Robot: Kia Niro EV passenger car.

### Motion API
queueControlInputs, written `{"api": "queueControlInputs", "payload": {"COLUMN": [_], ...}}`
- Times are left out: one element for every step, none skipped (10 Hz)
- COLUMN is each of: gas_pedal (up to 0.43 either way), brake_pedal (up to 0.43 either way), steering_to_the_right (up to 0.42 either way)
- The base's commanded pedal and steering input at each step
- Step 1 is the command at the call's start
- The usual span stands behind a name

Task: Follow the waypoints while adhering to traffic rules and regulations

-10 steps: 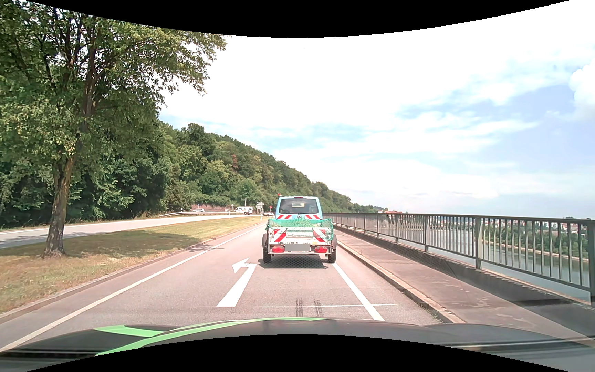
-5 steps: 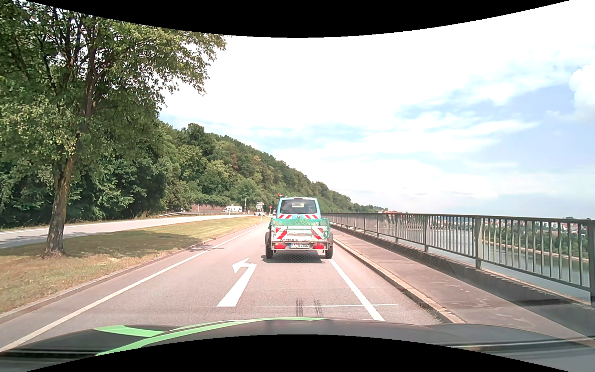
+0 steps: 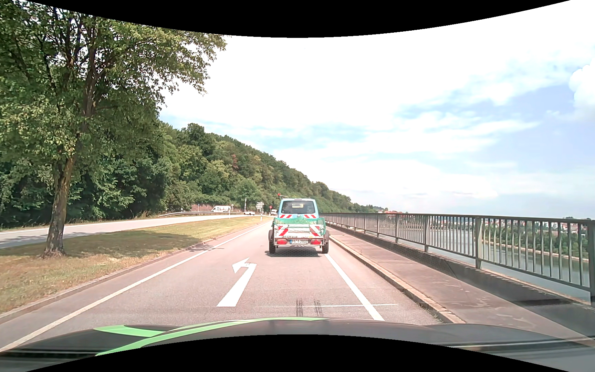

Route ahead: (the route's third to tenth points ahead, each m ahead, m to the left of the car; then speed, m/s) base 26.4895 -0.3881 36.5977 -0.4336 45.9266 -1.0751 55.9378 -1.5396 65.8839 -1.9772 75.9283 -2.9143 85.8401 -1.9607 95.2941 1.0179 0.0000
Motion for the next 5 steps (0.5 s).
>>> {"api": "queueControlInputs", "payload": {"gas_pedal": [0.000,0.000,0.000,0.000,0.000], "brake_pedal": [0.329,0.329,0.329,0.329,0.311], "steering_to_the_right": [-0.031,-0.031,-0.031,-0.031,-0.031]}}
